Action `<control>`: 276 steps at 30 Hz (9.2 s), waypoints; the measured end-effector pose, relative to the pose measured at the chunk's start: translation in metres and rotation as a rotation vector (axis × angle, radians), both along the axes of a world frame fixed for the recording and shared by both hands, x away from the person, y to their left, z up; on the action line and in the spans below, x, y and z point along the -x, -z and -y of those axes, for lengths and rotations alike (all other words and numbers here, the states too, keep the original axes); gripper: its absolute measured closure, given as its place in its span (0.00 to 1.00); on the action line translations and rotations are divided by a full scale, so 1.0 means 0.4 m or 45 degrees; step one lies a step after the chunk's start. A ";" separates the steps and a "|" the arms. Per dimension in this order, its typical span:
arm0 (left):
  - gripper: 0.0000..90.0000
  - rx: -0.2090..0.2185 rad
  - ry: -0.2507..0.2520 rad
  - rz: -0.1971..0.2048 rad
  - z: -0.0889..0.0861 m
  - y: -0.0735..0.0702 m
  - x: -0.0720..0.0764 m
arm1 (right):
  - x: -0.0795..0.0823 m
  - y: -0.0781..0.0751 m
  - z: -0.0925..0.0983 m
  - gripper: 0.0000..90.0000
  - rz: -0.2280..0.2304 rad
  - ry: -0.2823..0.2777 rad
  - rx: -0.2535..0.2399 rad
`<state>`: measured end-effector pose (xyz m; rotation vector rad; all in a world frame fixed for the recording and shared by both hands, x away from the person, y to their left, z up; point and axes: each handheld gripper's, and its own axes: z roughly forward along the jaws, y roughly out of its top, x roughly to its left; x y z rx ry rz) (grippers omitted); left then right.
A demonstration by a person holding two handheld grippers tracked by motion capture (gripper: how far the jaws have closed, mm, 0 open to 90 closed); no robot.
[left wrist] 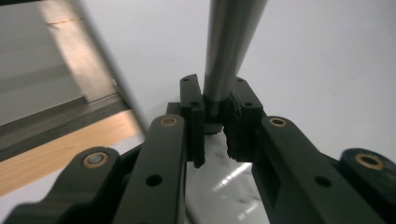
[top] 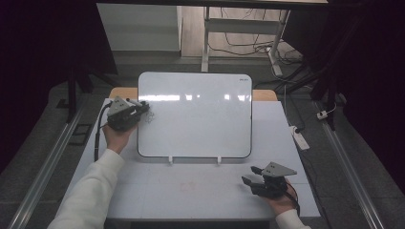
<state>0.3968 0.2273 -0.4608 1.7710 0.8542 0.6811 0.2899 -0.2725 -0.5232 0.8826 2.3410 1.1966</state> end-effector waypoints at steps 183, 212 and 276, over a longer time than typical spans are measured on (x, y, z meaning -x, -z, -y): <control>0.86 0.064 0.524 -0.441 0.228 0.027 0.220 | 0.073 -0.110 -0.081 0.49 0.299 -0.028 -0.118; 0.86 -0.068 0.567 -0.534 0.414 0.061 0.220 | 0.090 -0.160 -0.299 0.61 0.349 -0.086 -0.125; 0.33 -0.029 0.072 -0.443 -0.013 0.080 0.415 | -0.237 -0.209 -0.157 0.91 -0.036 0.480 -0.072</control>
